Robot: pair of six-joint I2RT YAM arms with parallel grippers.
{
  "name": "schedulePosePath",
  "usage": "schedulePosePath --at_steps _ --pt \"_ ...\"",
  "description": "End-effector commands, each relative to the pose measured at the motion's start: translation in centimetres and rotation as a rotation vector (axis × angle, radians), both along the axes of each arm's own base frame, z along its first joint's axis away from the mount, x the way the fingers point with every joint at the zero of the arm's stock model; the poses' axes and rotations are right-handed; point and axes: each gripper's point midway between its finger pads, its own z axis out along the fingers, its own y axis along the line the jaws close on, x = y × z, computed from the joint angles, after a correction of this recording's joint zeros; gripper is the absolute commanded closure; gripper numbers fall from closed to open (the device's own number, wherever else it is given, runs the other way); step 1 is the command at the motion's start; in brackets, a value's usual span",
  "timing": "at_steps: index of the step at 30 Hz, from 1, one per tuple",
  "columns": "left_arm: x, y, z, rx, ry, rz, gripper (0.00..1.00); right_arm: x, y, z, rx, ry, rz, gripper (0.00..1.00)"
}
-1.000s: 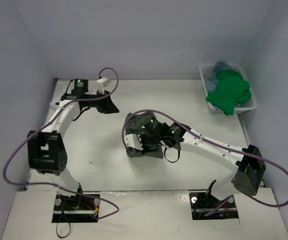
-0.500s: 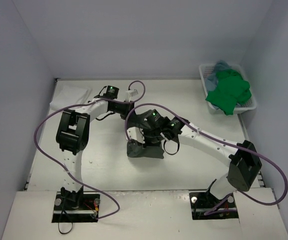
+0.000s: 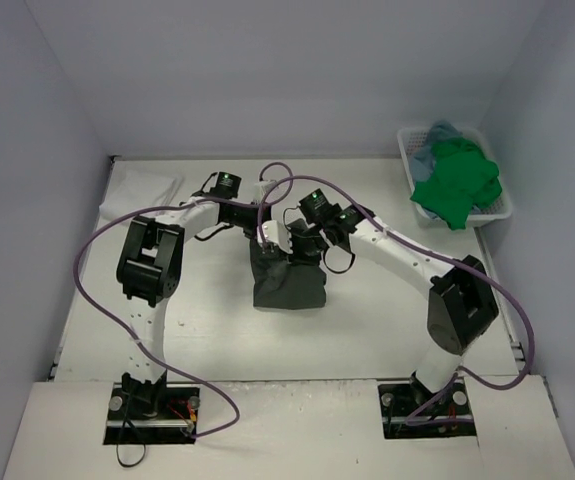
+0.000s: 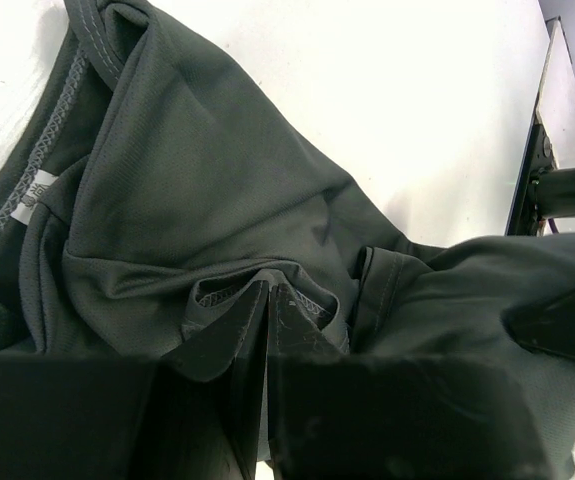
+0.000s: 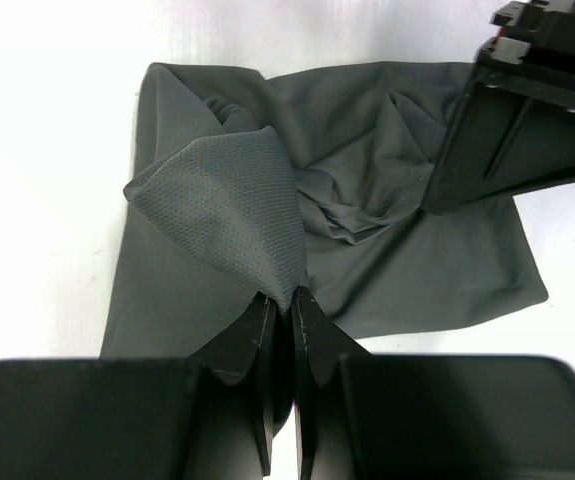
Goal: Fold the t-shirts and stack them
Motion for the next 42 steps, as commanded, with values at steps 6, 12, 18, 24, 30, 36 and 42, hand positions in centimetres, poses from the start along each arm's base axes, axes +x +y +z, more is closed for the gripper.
schedulePosePath --at_steps 6,12,18,24,30,36,42 --pt "-0.3 -2.6 2.4 -0.054 -0.076 -0.087 1.00 2.6 1.4 1.6 0.079 -0.030 0.030 1.00" --pt "-0.7 -3.6 2.8 -0.049 -0.101 -0.126 1.00 3.9 1.5 1.7 0.091 -0.034 0.023 1.00" --pt "-0.9 -3.6 2.8 -0.039 -0.094 -0.138 1.00 5.2 1.9 2.5 0.112 -0.052 0.018 1.00" --pt "-1.3 -3.6 2.4 -0.036 -0.079 -0.151 1.00 6.5 2.2 2.6 0.115 -0.064 0.010 1.00" --pt "-2.0 -3.9 2.3 -0.039 -0.064 -0.172 1.00 6.9 2.1 2.5 0.118 -0.066 0.008 1.00" --pt "-2.6 -4.8 1.9 -0.035 -0.056 -0.191 1.00 7.1 1.8 3.2 0.129 -0.074 0.000 1.00" --pt "-0.5 -4.6 4.7 -0.018 -0.159 -0.146 1.00 6.3 1.3 2.6 0.119 -0.058 0.003 1.00"
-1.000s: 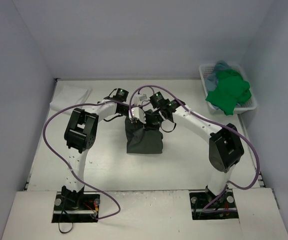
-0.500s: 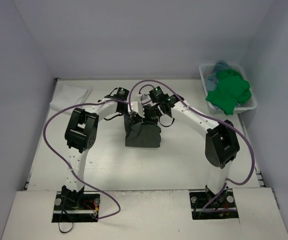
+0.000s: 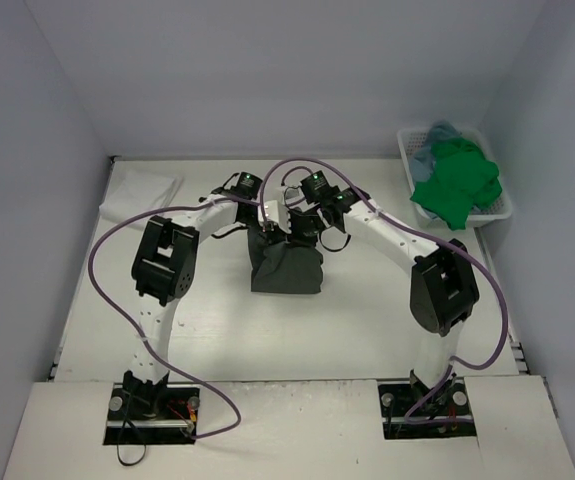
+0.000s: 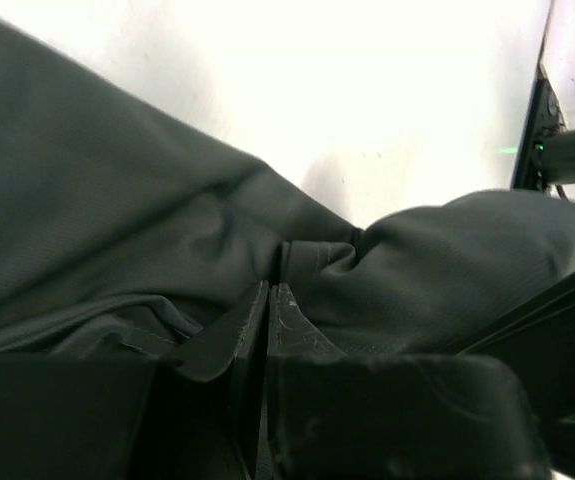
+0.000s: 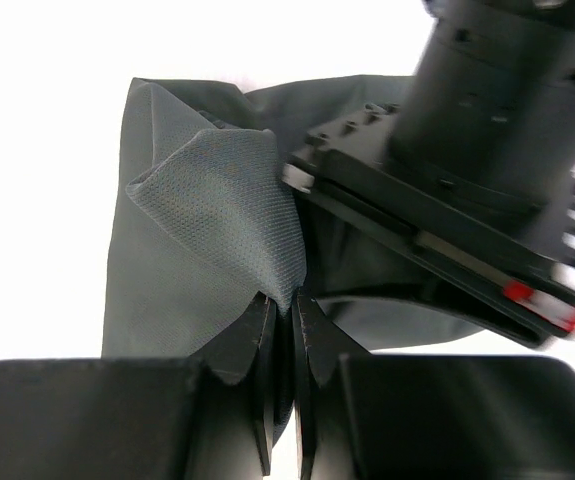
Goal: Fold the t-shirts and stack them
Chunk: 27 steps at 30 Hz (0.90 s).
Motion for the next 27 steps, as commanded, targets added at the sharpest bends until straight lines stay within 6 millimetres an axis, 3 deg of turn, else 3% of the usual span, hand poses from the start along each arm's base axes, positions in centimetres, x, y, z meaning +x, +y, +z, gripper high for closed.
schedulePosePath --at_steps 1,5,10,19,27 --pt "2.2 -0.9 5.7 -0.062 -0.184 -0.011 1.00 0.5 0.3 2.6 0.057 -0.056 0.008 1.00" --pt "4.3 0.0 7.7 -0.079 -0.225 0.043 1.00 0.3 0.3 2.4 0.058 -0.049 0.010 1.00" --pt "7.2 2.5 7.6 -0.034 -0.291 0.124 1.00 0.3 0.3 2.4 0.059 -0.046 0.008 1.00" --pt "10.2 7.8 3.3 0.139 -0.327 0.208 1.00 0.3 0.3 1.9 0.053 -0.038 0.009 1.00" --pt "9.9 9.0 0.1 0.212 -0.305 0.209 1.00 0.3 0.7 2.0 0.063 -0.025 0.012 1.00"
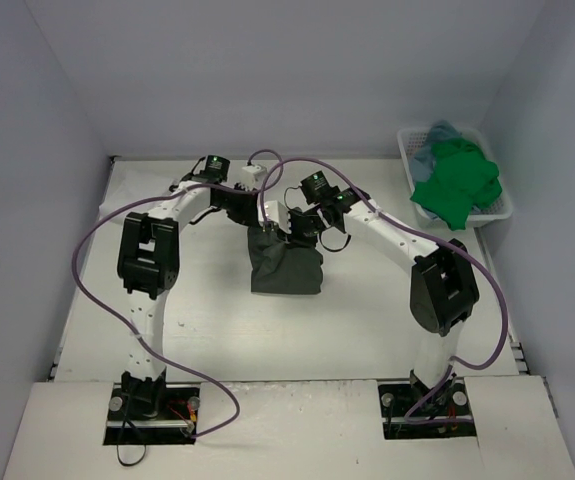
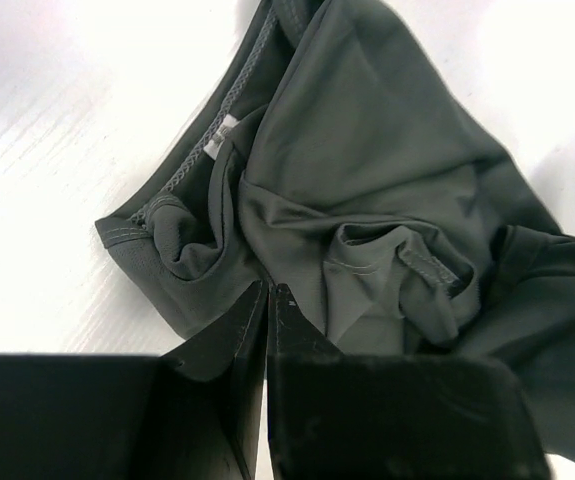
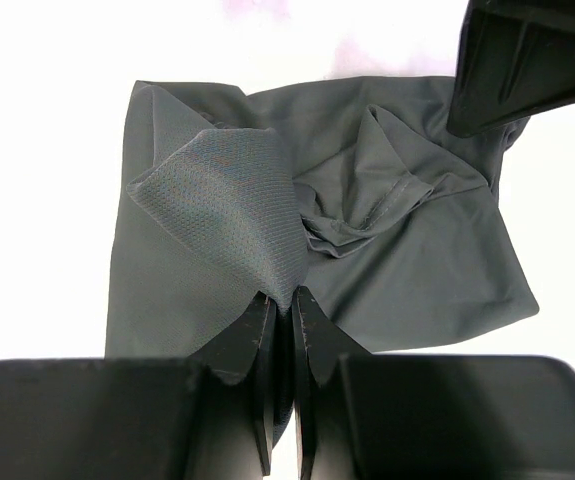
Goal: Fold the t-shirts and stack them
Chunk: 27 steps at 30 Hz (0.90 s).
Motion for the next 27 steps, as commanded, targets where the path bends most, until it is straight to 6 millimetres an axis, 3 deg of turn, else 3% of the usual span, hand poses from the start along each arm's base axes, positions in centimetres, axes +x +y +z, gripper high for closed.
schedulePosePath --at_steps 1,9,14,21,27 --pt "0.5 0.1 0.6 0.025 -0.053 -0.017 1.00 0.4 0.7 2.0 0.058 -0.032 0.009 1.00" --pt "1.4 -0.5 -1.5 0.149 -0.010 0.018 1.00 0.1 0.5 1.9 0.057 -0.024 0.009 1.00" --pt "0.8 -0.6 -2.5 0.198 0.050 0.023 1.00 0.2 0.4 1.9 0.055 -0.029 0.008 1.00" --pt "-3.2 -2.2 -4.5 0.239 0.132 -0.109 1.00 1.3 0.4 1.6 0.033 -0.054 0.000 1.00" --pt "-5.2 -2.7 -4.3 0.217 0.152 -0.143 1.00 3.2 0.8 1.4 0.028 -0.070 -0.011 1.00"
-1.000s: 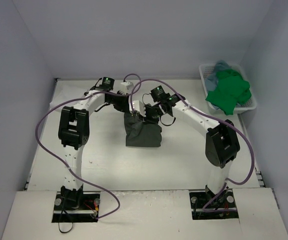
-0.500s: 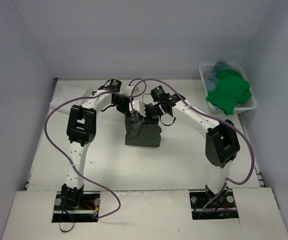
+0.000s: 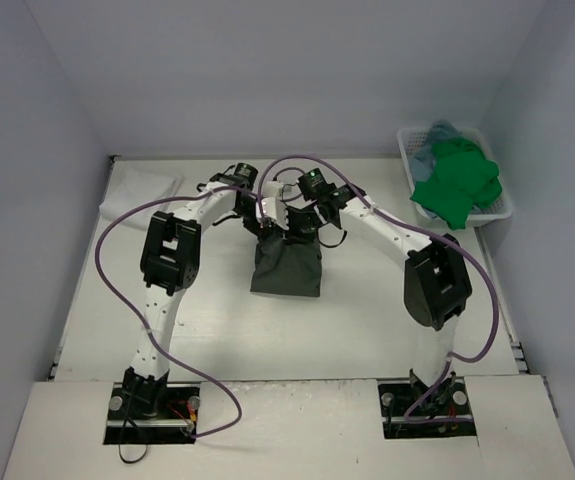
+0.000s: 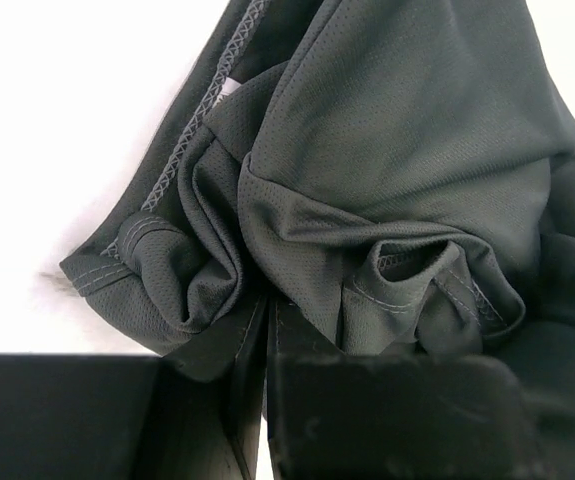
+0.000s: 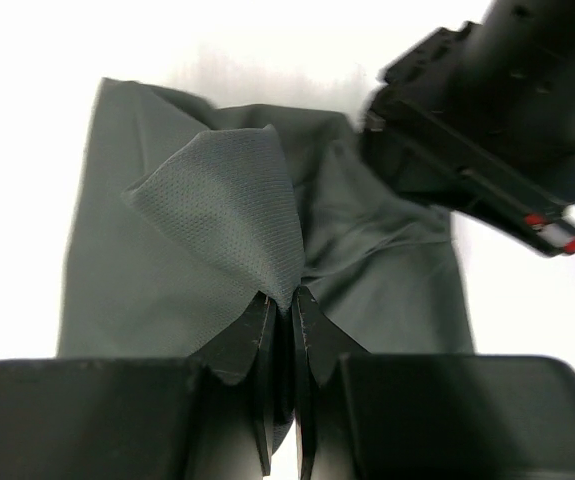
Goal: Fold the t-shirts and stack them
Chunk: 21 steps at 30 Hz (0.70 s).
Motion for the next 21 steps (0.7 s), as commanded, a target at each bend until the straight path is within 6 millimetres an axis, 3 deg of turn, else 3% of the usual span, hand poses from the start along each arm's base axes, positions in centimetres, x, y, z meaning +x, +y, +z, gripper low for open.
schedulePosePath --at_steps 1,11,21 --pt "-2.9 0.4 0.0 0.035 0.053 -0.050 1.00 2.6 0.5 1.8 0.034 -0.071 -0.010 1.00" --pt "-4.4 0.2 0.2 0.017 0.081 -0.078 1.00 5.9 -0.4 0.2 0.015 -0.074 -0.045 1.00" --pt "-4.0 -0.7 0.8 -0.008 0.085 -0.092 1.00 7.9 -0.7 -2.1 0.009 -0.048 -0.054 1.00"
